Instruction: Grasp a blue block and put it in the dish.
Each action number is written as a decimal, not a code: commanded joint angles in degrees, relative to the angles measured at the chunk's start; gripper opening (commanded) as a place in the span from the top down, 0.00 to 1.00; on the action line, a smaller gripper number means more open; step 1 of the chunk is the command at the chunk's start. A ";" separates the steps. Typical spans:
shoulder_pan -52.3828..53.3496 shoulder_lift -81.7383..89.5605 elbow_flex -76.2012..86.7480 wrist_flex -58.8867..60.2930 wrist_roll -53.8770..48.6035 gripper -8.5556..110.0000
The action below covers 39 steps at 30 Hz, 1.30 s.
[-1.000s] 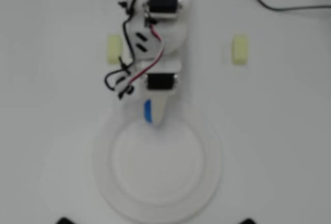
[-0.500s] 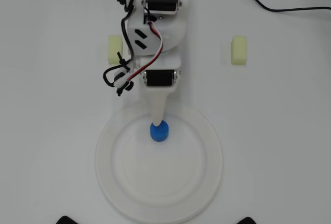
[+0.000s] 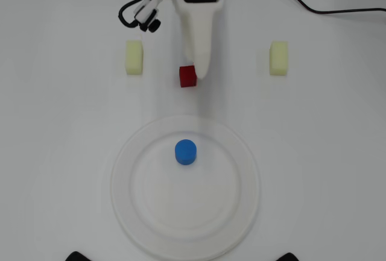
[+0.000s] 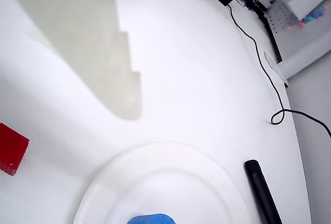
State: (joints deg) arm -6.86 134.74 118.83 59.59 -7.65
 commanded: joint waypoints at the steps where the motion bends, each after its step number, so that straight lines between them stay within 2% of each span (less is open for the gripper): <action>1: 2.20 13.62 10.20 0.18 -2.02 0.66; 7: 10.11 37.00 27.77 0.09 -3.69 0.64; 14: 9.05 59.59 41.75 4.92 -3.87 0.65; 20: 7.56 60.91 46.49 6.15 -2.11 0.65; 23: 5.01 62.75 49.39 8.53 0.18 0.69; 26: 4.39 62.75 50.98 9.58 4.48 0.79; 30: 2.99 62.75 53.09 12.57 2.02 0.93; 39: 3.25 62.75 55.90 21.62 4.22 0.93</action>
State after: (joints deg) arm -3.52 187.65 172.97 77.52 -4.39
